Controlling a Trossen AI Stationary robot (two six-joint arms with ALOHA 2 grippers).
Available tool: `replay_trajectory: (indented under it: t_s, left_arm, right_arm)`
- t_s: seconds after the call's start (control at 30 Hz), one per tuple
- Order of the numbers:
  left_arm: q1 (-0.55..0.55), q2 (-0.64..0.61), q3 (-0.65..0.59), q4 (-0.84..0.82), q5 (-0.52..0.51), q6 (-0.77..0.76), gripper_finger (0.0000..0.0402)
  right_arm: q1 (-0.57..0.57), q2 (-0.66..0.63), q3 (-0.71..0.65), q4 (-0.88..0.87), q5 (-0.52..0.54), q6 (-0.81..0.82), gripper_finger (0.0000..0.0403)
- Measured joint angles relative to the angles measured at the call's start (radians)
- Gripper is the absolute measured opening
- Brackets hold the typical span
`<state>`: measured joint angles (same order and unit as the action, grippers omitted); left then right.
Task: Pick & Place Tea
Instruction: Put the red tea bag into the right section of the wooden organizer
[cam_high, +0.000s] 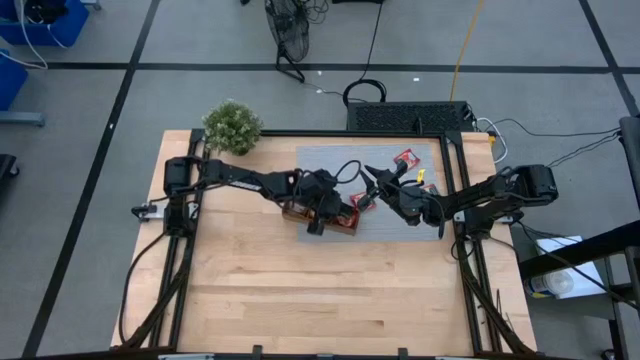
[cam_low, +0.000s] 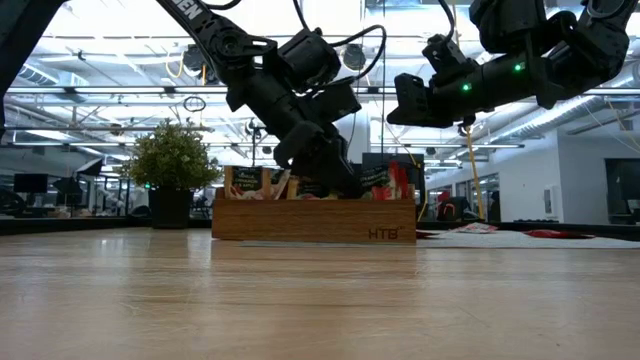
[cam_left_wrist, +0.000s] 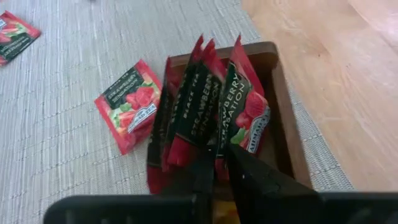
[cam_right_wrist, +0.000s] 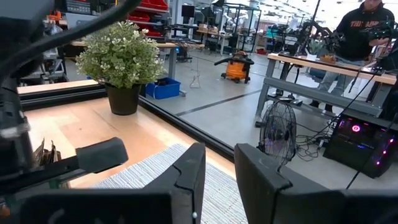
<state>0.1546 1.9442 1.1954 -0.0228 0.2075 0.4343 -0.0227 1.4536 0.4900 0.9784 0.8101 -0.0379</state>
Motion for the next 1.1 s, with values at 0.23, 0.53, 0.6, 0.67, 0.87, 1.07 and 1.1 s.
replay_trajectory:
  t_s: [0.23,0.53,0.6,0.67,0.87,1.07,1.1]
  left_arm:
    - [-0.018,0.0,0.0,0.004,0.0,0.008,0.0072]
    - [-0.02,-0.028,-0.001,0.016,-0.139,0.012,0.012]
    - [-0.02,-0.058,0.0,0.003,-0.18,0.029,0.0132]
    - [-0.019,-0.093,-0.001,-0.016,-0.187,0.037,0.0141]
    - [-0.009,-0.186,0.0,-0.037,-0.13,0.049,0.0166]
    - [0.031,-0.256,0.0,-0.119,-0.085,0.054,0.0179]
    - [0.043,-0.271,0.0,-0.134,-0.05,0.05,0.0179]
  right_arm:
    - [0.0,0.0,0.0,-0.006,0.0,0.001,0.0073]
    - [0.0,0.0,0.0,-0.051,0.0,0.028,0.0073]
    - [0.0,0.0,0.0,-0.081,-0.001,0.021,0.0073]
    - [0.0,0.0,0.0,-0.131,-0.002,0.02,0.0073]
    - [0.0,-0.006,0.001,-0.245,-0.008,0.086,0.0073]
    - [-0.011,-0.04,0.025,-0.504,-0.34,0.1,0.0076]
    - [-0.018,-0.047,0.042,-0.588,-0.399,0.133,0.0079]
